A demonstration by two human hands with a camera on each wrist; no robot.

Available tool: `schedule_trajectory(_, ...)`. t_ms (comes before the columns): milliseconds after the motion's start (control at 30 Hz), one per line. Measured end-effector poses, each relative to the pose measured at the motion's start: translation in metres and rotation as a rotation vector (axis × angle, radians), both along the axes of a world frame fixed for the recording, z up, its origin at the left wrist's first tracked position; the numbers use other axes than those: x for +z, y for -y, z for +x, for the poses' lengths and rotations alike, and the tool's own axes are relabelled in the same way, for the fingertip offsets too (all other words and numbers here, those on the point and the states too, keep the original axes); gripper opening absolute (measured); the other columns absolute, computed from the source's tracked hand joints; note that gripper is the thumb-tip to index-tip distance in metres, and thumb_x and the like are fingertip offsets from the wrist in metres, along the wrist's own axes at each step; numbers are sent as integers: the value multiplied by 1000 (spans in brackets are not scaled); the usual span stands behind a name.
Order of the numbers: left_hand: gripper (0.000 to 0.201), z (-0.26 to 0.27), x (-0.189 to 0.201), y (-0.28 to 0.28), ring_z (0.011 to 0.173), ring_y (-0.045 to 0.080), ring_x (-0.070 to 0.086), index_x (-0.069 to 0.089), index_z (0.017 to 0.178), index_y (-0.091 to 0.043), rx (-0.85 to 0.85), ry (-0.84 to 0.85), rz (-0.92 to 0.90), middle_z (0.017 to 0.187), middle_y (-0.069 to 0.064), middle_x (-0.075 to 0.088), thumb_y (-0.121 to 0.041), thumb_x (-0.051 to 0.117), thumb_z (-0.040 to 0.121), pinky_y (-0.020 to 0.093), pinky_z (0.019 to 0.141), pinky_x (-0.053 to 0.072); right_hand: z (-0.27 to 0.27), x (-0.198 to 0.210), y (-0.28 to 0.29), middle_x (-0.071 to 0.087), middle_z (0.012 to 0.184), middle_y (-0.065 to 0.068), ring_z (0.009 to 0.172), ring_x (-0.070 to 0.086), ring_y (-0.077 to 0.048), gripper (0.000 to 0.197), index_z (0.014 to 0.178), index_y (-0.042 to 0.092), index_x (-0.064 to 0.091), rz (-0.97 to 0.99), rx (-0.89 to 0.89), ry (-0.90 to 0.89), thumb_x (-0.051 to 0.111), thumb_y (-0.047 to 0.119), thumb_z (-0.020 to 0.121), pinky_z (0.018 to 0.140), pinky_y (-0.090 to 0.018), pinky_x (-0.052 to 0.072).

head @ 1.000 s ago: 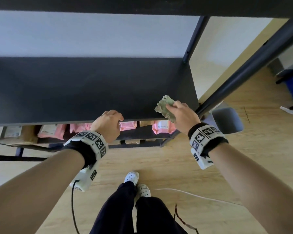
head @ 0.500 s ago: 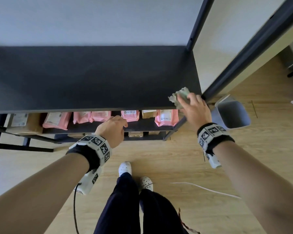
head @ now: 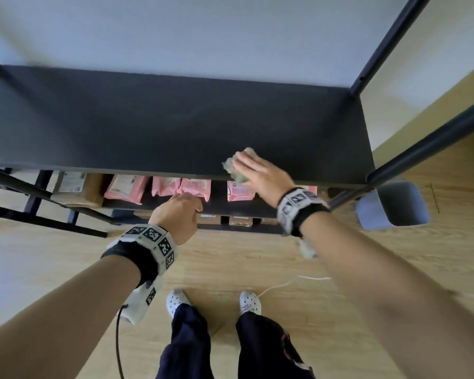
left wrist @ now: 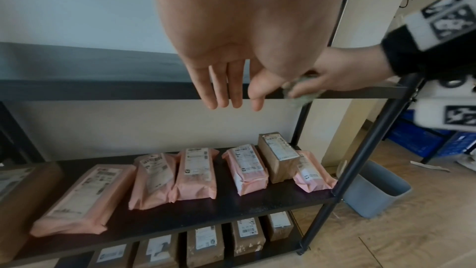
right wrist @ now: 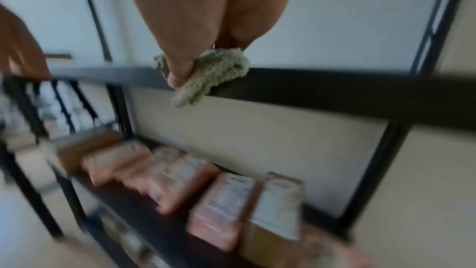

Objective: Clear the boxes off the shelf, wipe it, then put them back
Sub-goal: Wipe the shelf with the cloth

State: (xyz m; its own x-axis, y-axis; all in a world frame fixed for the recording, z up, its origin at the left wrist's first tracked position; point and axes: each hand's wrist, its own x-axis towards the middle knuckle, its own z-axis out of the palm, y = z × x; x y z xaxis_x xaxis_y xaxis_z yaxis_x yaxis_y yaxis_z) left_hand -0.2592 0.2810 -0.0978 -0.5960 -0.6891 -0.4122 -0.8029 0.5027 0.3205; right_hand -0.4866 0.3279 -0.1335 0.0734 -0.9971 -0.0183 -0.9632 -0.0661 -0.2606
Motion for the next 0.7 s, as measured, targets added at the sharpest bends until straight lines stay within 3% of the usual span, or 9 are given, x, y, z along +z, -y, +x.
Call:
schedule_trajectory(67, 29, 13, -1, 13, 107, 20, 57, 59, 115, -16, 12, 0, 11, 123, 1, 57, -10, 42, 92, 39, 90, 51, -33, 5, -21, 32, 153, -10, 141, 32, -24, 67, 144, 8, 36, 31, -54, -78, 67, 9, 84, 117, -34, 25)
schedule_trajectory(133, 29, 26, -3, 25, 107, 19, 57, 59, 115, -16, 7, -9, 24, 123, 0, 57, -10, 42, 92, 38, 90, 51, -49, 15, -40, 16, 158, -6, 146, 18, -19, 79, 149, 10, 20, 185, -144, -122, 65, 20, 86, 118, -35, 25)
schedule_trajectory(200, 29, 40, -5, 34, 109, 17, 55, 58, 116, -17, -1, -14, 26, 123, 0, 56, -11, 42, 92, 37, 91, 51, -42, 19, -42, 5, 160, -3, 148, 8, -17, 93, 151, 10, 8, 268, -190, -210, 70, 22, 82, 120, -30, 17)
schedule_trajectory(267, 29, 57, -8, 43, 109, 16, 55, 58, 116, -17, 9, -23, 25, 122, 0, 56, -12, 43, 92, 34, 91, 51, -24, 12, -32, 2, 160, -6, 148, 4, -19, 90, 151, 8, 5, 256, -213, -265, 66, 18, 85, 119, -26, 10)
schedule_trajectory(433, 25, 102, -13, 70, 102, 17, 57, 60, 111, -19, 56, -17, 31, 117, -1, 57, -13, 44, 92, 38, 84, 54, 31, -16, 9, 35, 151, -12, 139, 34, -28, 82, 143, 4, 35, 42, -168, -230, 76, -3, 72, 112, -37, 31)
schedule_trajectory(567, 28, 137, -20, 94, 106, 18, 57, 60, 113, -19, 79, -1, 44, 120, -1, 57, -13, 44, 91, 40, 87, 52, 75, -30, 43, 41, 147, -11, 136, 39, -26, 85, 140, 4, 40, -64, -140, -230, 77, -12, 66, 111, -38, 29)
schedule_trajectory(700, 30, 161, -25, 108, 110, 18, 55, 59, 117, -17, 76, 2, 55, 123, -1, 56, -12, 43, 92, 40, 91, 51, 101, -17, 57, 42, 146, -14, 136, 40, -29, 81, 140, 2, 41, -51, -86, -177, 74, -13, 68, 111, -41, 26)
